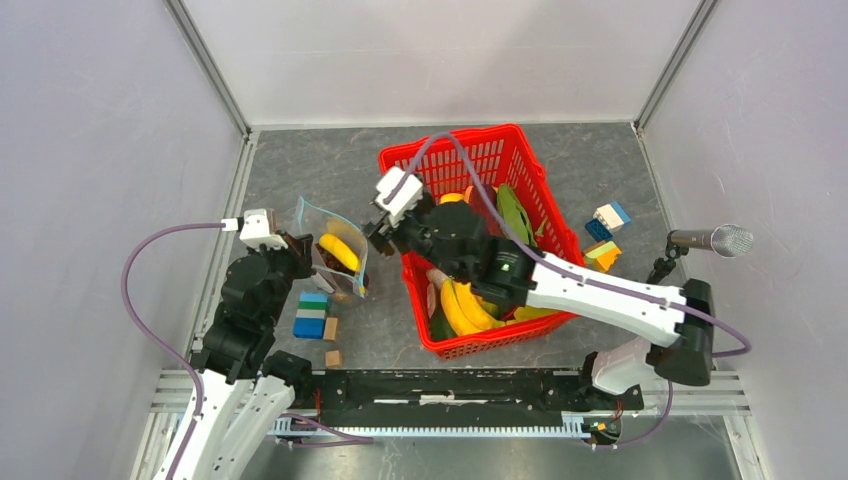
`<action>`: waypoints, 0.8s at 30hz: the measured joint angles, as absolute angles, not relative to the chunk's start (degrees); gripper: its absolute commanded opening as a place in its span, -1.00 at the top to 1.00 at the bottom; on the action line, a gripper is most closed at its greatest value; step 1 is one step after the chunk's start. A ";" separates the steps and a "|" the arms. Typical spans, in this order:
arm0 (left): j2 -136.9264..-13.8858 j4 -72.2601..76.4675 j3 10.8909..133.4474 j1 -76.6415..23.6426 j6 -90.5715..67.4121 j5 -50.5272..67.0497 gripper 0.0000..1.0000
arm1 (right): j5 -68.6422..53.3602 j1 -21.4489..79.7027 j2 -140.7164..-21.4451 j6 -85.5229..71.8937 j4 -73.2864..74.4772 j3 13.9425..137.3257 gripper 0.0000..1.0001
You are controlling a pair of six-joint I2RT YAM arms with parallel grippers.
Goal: Place the food in the zip-top bag and seal the zipper
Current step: Place the fake fruit in the zipper food storage bag, then pick up the fake vegetable from the bin.
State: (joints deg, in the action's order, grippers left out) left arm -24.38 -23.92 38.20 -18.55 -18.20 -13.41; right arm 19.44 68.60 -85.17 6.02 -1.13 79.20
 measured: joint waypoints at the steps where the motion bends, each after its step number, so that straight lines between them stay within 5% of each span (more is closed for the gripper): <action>1: -24.38 -23.90 38.20 -18.55 -18.20 -13.39 0.96 | 20.49 68.14 -83.85 5.67 -0.27 78.50 -0.49; 8: -24.38 -23.90 38.22 -18.55 -18.20 -13.39 0.96 | 21.52 59.51 -77.32 1.32 10.00 72.27 -0.30; 13: -24.45 -23.88 38.20 -18.55 -18.20 -13.37 0.95 | 16.49 54.37 -76.53 -0.58 20.95 70.57 -0.40; 24: -25.08 -23.73 38.20 -18.55 -18.20 -13.10 0.96 | 11.33 54.35 -72.10 0.97 34.92 65.67 -0.24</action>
State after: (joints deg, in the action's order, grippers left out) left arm -25.08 -23.73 38.20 -18.55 -18.20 -13.10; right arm 11.33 54.35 -72.10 0.97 34.92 65.67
